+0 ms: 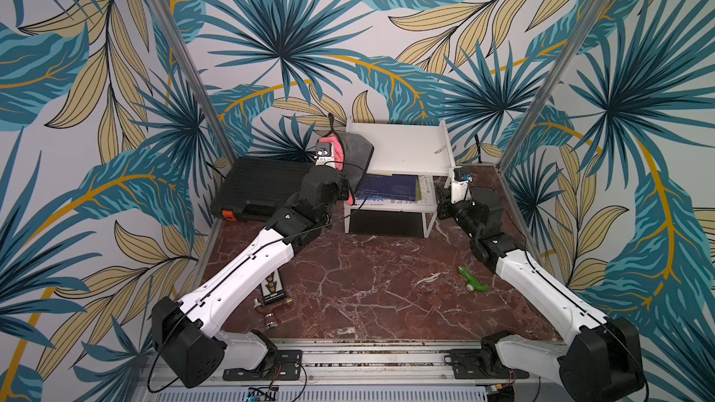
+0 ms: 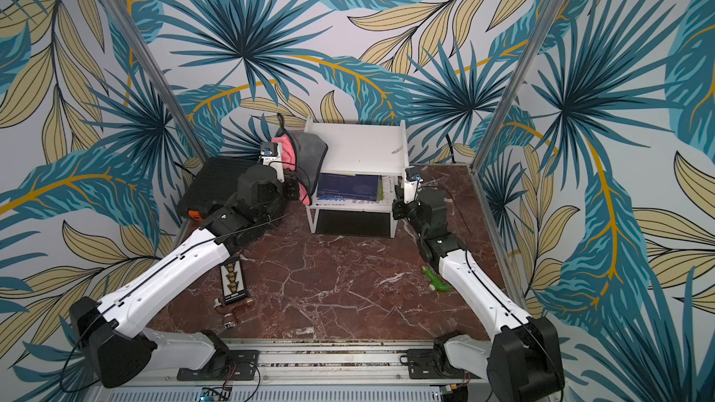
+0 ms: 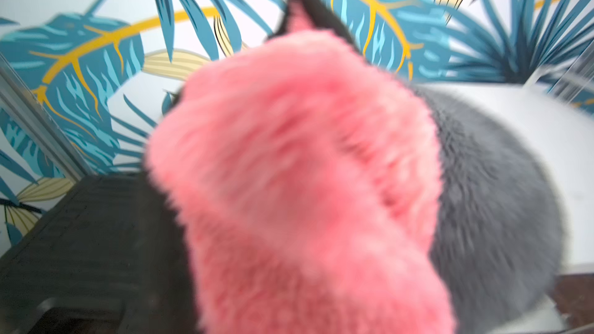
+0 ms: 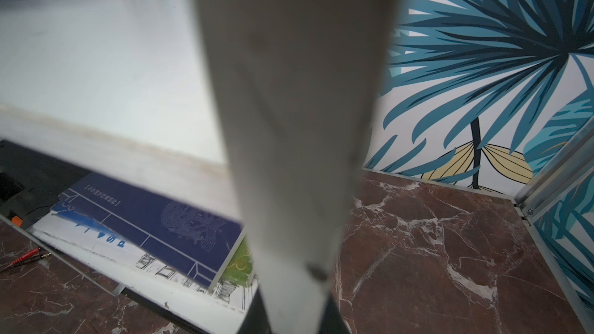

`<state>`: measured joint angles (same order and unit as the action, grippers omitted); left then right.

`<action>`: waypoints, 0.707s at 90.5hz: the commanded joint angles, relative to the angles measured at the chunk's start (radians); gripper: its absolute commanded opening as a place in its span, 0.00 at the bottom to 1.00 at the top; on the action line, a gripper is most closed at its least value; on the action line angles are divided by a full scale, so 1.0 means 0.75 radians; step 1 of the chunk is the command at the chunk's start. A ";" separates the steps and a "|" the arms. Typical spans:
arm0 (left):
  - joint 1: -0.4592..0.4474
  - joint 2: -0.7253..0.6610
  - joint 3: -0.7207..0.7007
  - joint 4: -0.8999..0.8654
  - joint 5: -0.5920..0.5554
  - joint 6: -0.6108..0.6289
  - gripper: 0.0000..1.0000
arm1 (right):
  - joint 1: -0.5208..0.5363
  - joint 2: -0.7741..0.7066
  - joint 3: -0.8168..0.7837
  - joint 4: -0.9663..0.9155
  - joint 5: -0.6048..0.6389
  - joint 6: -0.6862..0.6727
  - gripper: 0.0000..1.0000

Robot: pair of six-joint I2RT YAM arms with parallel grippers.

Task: Wipe the bookshelf clean with a cloth
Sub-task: Wipe the dust from the shelf.

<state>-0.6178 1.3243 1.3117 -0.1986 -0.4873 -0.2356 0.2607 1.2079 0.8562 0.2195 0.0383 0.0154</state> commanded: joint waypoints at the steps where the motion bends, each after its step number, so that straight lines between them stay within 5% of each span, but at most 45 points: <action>1: 0.016 0.008 -0.092 0.060 -0.005 -0.044 0.00 | -0.013 0.009 -0.011 -0.026 0.027 0.083 0.00; 11: 0.024 0.060 -0.154 0.061 0.033 -0.095 0.00 | -0.012 0.022 -0.015 -0.040 0.027 0.081 0.00; 41: 0.016 0.029 0.286 -0.073 0.182 0.169 0.00 | -0.013 0.001 -0.002 -0.038 0.010 0.085 0.00; 52: 0.041 0.136 0.426 -0.254 0.073 0.238 0.00 | -0.014 -0.001 0.000 -0.048 0.012 0.083 0.00; 64: 0.112 0.340 0.660 -0.467 0.198 0.229 0.00 | -0.014 -0.012 0.012 -0.063 0.004 0.078 0.00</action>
<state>-0.5755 1.4502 1.7031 -0.3664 -0.3988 -0.0956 0.2604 1.2068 0.8562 0.2173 0.0338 0.0151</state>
